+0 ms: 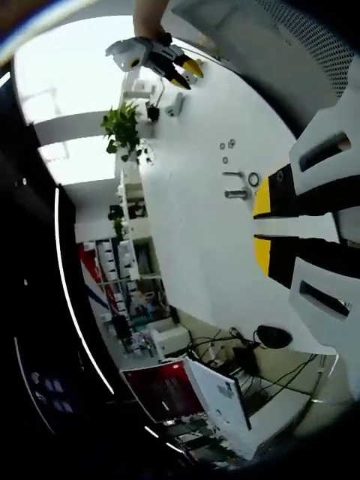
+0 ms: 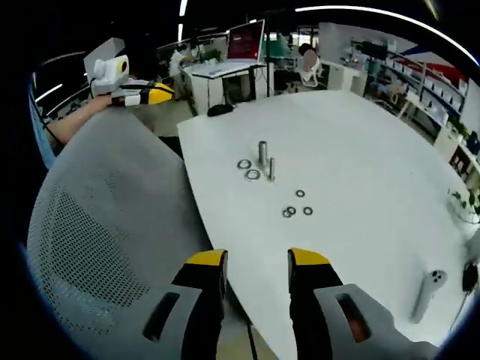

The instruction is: Place the washer onto the threaded stud by aligning its center hole with the stud, sliding it down to the base, and recovering from edge contact or off-axis alignment until the washer reaches the visible bottom stop.

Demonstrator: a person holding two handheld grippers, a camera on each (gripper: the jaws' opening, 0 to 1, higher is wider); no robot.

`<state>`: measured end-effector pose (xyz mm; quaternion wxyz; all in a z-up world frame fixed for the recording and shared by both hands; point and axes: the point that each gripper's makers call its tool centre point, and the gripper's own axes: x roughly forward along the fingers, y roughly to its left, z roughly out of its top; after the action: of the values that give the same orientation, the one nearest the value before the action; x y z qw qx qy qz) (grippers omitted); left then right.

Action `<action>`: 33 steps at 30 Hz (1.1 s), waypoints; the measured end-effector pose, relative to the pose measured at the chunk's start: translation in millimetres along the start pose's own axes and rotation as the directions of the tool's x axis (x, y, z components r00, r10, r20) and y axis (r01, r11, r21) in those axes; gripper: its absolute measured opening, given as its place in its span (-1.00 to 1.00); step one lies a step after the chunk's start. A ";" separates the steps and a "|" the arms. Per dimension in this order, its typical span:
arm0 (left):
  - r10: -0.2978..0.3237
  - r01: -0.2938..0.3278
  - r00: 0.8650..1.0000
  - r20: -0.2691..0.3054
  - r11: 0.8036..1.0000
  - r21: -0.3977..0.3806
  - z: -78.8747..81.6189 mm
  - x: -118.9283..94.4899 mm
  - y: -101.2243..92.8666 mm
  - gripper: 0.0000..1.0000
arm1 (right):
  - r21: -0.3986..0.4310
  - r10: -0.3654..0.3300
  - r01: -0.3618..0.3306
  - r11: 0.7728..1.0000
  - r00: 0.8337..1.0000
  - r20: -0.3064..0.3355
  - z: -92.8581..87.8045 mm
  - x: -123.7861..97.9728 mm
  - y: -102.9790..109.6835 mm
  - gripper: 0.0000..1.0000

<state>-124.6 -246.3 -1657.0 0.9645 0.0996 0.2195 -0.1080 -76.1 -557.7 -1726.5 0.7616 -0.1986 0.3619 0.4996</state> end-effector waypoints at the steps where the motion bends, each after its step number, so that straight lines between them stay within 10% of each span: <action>1: -0.004 0.004 1.000 -0.001 1.000 0.005 0.0 0.3 -1.4 -0.88 | -0.002 0.017 -0.017 1.000 1.000 -0.013 -0.9 7.0 -2.2 -0.32; 11: -0.046 0.046 0.999 -0.012 0.999 -0.002 -1.8 2.0 -7.9 -0.89 | -0.086 0.039 -0.057 0.995 0.978 -0.206 -17.1 44.2 -12.8 -0.32; 33: -0.081 0.081 0.997 -0.013 0.997 0.008 -0.5 1.7 -16.9 -0.90 | -0.042 0.100 -0.121 0.992 0.934 -0.342 -12.6 130.2 -28.4 -0.48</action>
<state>-127.5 -262.6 -1660.7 0.9574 0.0956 0.2291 -0.1473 -23.8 -497.7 -1834.1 0.6518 -0.2850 0.4825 0.5110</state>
